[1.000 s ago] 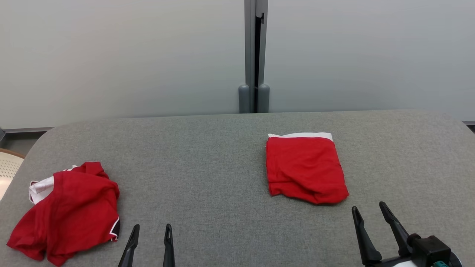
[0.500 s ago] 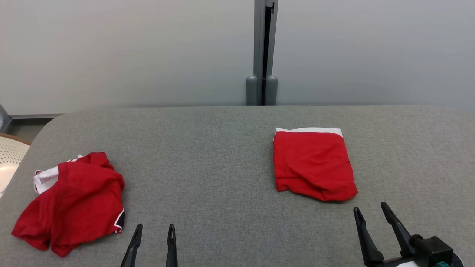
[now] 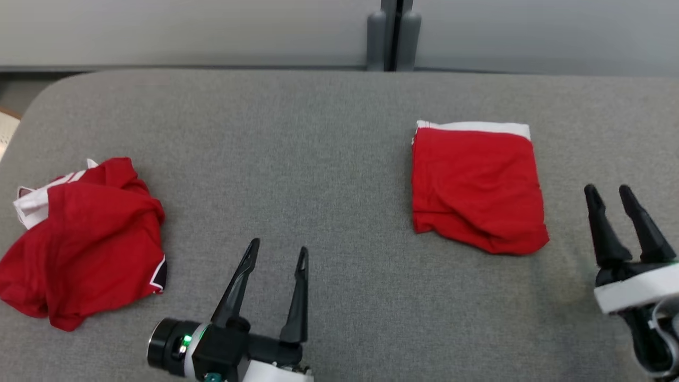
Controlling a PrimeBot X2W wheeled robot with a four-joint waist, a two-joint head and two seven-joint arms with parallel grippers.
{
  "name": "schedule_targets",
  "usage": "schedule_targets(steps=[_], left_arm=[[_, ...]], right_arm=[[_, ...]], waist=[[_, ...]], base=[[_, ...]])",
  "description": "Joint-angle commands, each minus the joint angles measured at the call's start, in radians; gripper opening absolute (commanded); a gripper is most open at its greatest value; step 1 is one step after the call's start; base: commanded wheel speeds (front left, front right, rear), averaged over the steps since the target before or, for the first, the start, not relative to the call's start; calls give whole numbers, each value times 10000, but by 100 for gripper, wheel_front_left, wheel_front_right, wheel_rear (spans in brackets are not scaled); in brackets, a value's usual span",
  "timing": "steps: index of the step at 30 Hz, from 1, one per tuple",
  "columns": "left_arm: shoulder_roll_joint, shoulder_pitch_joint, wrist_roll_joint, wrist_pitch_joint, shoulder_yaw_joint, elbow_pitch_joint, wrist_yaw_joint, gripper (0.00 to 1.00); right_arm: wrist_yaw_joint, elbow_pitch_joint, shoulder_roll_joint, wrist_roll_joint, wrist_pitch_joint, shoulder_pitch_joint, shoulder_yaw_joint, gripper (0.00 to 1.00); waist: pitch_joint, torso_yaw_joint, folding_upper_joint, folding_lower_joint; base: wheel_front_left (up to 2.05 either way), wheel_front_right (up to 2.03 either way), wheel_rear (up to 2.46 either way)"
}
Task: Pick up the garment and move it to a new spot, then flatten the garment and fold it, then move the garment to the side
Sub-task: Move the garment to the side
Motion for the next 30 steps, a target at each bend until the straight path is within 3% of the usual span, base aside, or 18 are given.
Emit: schedule_targets(steps=[1, 11, 15, 19, 20, 21, 22, 23, 30], left_arm=[[38, -448, 99, -48, -165, -111, 55, 100], [36, -2056, 308, -48, -1075, -547, 445, 100], [35, -2404, 357, -48, -1257, -548, 530, 100], [35, -2586, 206, -48, -1315, -630, 556, 100], [35, -2595, 206, -48, -1317, -633, 537, 100], [39, -2602, 223, -48, -1315, -604, 505, 100], [36, -2615, 247, -48, -1304, -579, 484, 100], [36, -2632, 282, -48, -1297, -563, 454, 100], [36, -2734, 512, -48, -1120, -599, 282, 100]], right_arm=[[-15, -114, -478, 946, 310, -373, 282, 100], [-12, -1106, -3004, 6233, 3126, -1697, 1162, 100], [-10, -1479, -3496, 7353, 4187, -1885, 1350, 100], [-12, -1641, -3684, 7717, 4970, -1845, 1778, 100], [-12, -1684, -3689, 7781, 5035, -1869, 1814, 90], [-10, -1800, -3678, 7844, 5075, -1924, 1824, 45], [-10, -1890, -3678, 7924, 5061, -1940, 1790, 20], [-10, -1969, -3698, 7985, 5056, -1970, 1751, 0], [-12, -2586, -4303, 7839, 4749, -2048, 1377, 0]], waist=[[1322, 259, -1, 0], [3186, 647, -1, 0], [3562, 763, -1, 0], [3724, 803, -1, 0], [3747, 789, -1, 0], [3773, 769, -1, 0], [3797, 742, -1, 0], [3817, 715, -1, 0], [3974, 282, -1, 0]], base=[[0, 0, 0], [0, 0, 0], [0, 0, 0], [0, 0, 0], [0, 0, 0], [0, 0, 0], [0, 0, 0], [0, 0, 0], [0, 0, 0]])
